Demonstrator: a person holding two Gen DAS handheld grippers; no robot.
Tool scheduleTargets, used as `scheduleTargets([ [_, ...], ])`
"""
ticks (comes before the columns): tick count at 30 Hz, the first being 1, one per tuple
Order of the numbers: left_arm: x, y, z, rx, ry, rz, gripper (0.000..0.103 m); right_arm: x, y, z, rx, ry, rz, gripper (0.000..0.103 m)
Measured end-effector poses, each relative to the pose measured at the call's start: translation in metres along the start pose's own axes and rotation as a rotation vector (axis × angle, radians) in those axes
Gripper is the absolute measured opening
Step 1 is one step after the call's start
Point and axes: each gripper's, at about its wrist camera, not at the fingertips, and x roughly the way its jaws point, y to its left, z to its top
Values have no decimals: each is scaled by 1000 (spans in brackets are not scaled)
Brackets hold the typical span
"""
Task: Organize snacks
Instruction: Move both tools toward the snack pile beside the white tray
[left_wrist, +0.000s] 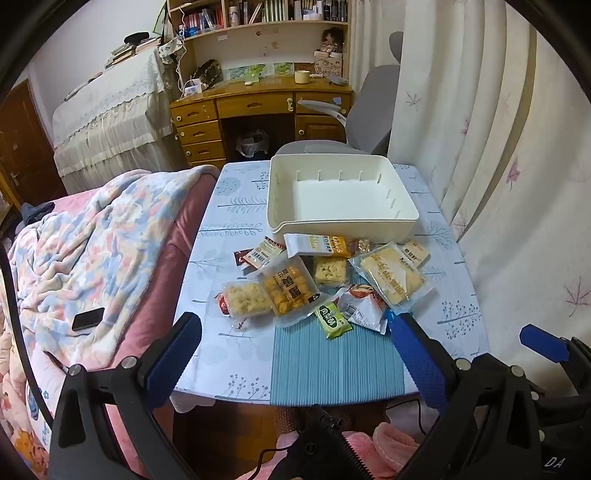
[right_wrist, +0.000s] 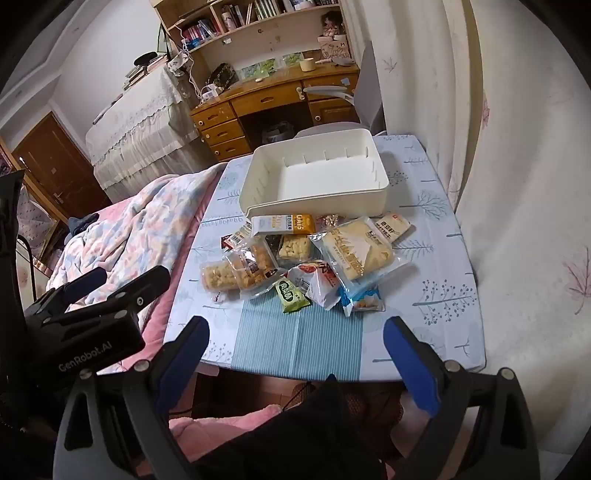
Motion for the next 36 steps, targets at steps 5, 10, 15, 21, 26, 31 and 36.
scheduleTargets([
  [5, -2, -2, -1, 0, -3, 2, 102, 3, -4, 3, 5, 4, 9, 96],
  [10, -4, -5, -3, -4, -1, 1, 102, 5, -10, 5, 11, 9, 15, 96],
  [15, 1, -9, 5, -5, 12, -3, 102, 7, -16, 8, 14, 14, 21, 96],
  [21, 0, -7, -1, -38, 19, 1, 102, 8, -19, 6, 12, 21, 34, 96],
  [26, 0, -9, -5, -65, 34, 16, 102, 2, -20, 4, 4, 19, 47, 96],
  [31, -1, -11, -13, -100, 44, 34, 102, 8, -33, 3, -2, 32, 81, 96],
  [36, -2, -16, -19, -126, 47, 54, 102, 6, -38, 0, -11, 33, 104, 96],
])
